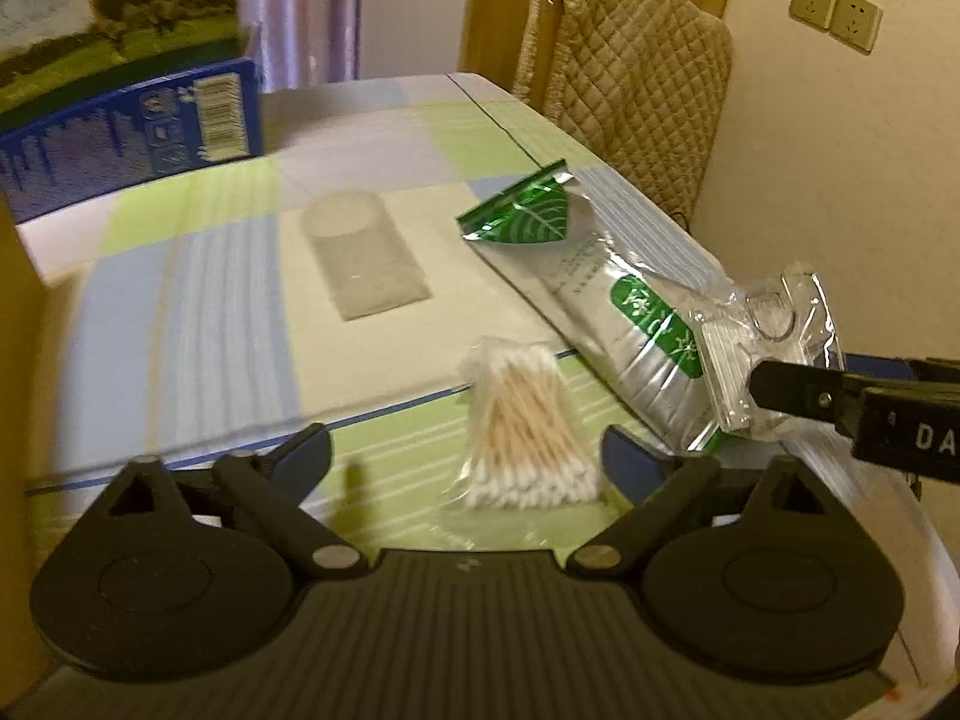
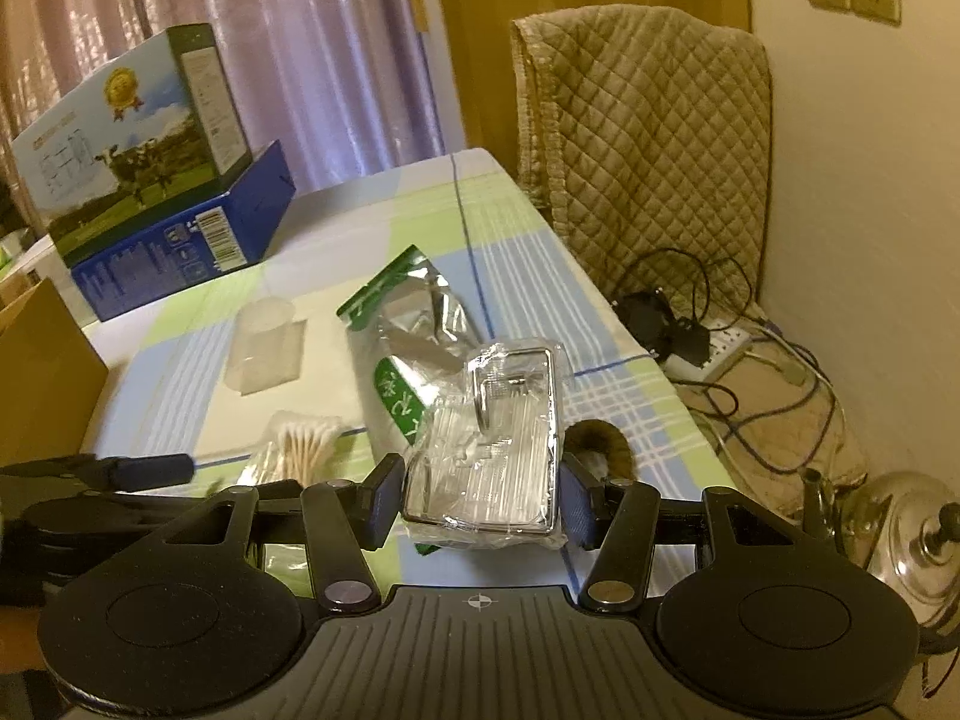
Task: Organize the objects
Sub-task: 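Grasp the clear plastic bag with the right tool while the left tool grasps the cotton swabs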
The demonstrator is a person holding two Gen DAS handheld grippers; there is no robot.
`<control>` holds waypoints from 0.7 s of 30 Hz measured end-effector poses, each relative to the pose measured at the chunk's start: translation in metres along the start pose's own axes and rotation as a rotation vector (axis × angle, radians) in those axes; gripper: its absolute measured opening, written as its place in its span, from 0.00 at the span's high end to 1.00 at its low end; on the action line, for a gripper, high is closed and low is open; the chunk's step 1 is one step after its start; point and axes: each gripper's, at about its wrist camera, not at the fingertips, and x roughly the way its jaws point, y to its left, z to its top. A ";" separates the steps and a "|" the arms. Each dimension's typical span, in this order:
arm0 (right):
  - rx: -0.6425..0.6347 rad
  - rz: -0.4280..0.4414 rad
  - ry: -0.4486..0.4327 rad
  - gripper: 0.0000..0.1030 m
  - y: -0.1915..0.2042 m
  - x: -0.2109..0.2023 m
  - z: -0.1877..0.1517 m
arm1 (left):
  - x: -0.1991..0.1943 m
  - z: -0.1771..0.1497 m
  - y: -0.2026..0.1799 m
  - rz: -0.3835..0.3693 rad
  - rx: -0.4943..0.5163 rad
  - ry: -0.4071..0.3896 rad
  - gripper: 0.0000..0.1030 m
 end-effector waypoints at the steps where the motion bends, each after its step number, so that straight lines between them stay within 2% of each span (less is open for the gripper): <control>1: 0.004 0.000 -0.001 0.50 -0.001 0.000 0.000 | 0.004 0.000 -0.002 -0.004 0.005 0.000 0.13; 3: 0.011 0.003 -0.003 0.50 -0.003 -0.001 0.000 | 0.011 0.001 -0.006 -0.015 0.019 0.000 0.16; 6: 0.011 0.005 0.002 0.51 -0.002 0.000 -0.001 | 0.019 0.001 -0.012 -0.040 0.043 0.005 0.27; 8: 0.002 0.008 0.003 0.51 -0.001 0.000 -0.002 | 0.025 -0.001 -0.015 -0.037 0.063 0.028 0.43; 11: -0.014 0.030 0.012 0.51 0.004 0.000 -0.003 | 0.019 -0.007 -0.016 0.003 0.099 0.027 0.63; 14: -0.043 0.074 0.034 0.51 0.012 -0.002 -0.008 | 0.002 -0.018 -0.011 0.030 0.078 0.052 0.70; 21: -0.153 0.172 0.137 0.50 0.045 -0.012 -0.039 | -0.061 -0.076 -0.008 0.095 0.035 0.080 0.73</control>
